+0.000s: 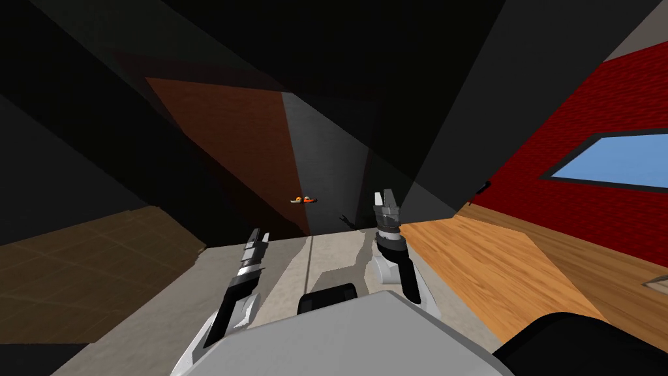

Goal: Pull the door open

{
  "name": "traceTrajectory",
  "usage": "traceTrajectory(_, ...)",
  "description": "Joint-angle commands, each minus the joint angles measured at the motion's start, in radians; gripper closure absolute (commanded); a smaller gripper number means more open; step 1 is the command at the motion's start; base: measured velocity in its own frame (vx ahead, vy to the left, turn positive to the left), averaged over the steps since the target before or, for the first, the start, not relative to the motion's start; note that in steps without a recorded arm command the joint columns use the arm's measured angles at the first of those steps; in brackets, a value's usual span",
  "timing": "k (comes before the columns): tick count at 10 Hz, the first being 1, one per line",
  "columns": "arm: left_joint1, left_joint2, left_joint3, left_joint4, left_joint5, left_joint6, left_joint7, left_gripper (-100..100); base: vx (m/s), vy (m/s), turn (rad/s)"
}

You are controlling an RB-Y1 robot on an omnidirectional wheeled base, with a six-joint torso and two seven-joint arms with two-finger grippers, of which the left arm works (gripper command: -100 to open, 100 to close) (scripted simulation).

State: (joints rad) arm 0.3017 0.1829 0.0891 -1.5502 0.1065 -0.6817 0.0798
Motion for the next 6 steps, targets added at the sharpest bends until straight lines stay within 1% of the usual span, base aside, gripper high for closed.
traceTrajectory(1, -0.005, 0.005, 0.000, 0.036, 0.001, -0.012, 0.007, -100, 0.117, 0.019, -0.072)
traceTrajectory(6, -0.029, 0.027, 0.002, 0.151, 0.007, -0.040, 0.031, -100, 0.096, 0.010, -0.072)
